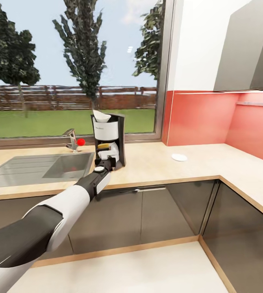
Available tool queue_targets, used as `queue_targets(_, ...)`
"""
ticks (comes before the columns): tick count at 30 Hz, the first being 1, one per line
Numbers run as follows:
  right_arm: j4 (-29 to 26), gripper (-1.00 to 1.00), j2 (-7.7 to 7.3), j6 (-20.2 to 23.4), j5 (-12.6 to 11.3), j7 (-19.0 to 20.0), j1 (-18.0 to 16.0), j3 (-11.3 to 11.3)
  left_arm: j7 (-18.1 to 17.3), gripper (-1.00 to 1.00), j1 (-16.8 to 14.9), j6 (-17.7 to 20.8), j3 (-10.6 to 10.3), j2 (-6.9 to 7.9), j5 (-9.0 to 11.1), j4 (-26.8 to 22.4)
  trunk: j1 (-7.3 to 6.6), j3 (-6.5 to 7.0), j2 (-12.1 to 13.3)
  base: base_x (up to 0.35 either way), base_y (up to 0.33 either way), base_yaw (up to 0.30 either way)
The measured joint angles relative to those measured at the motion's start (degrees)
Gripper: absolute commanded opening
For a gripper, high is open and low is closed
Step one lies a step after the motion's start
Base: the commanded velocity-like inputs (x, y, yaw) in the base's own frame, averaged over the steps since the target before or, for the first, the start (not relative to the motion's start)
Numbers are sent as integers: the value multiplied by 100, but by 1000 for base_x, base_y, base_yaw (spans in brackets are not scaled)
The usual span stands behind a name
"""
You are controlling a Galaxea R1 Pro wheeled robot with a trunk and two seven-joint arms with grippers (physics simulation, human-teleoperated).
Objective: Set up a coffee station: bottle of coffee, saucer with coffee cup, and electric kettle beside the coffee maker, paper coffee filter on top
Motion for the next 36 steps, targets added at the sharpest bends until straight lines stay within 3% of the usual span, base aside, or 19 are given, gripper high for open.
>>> queue_targets(5, 0, 100, 0, -1, 0, 0, 0, 3, 6, -100, 49, -189, -7, 0, -7, 145, 0, -1, 0, 0, 0, 0)
queue_targets(36, 0, 100, 0, 2, -1, 1, 0, 4, 6, -100, 63, -239, 2, 0, -18, 167, -1, -1, -1, 20, 0, 0)
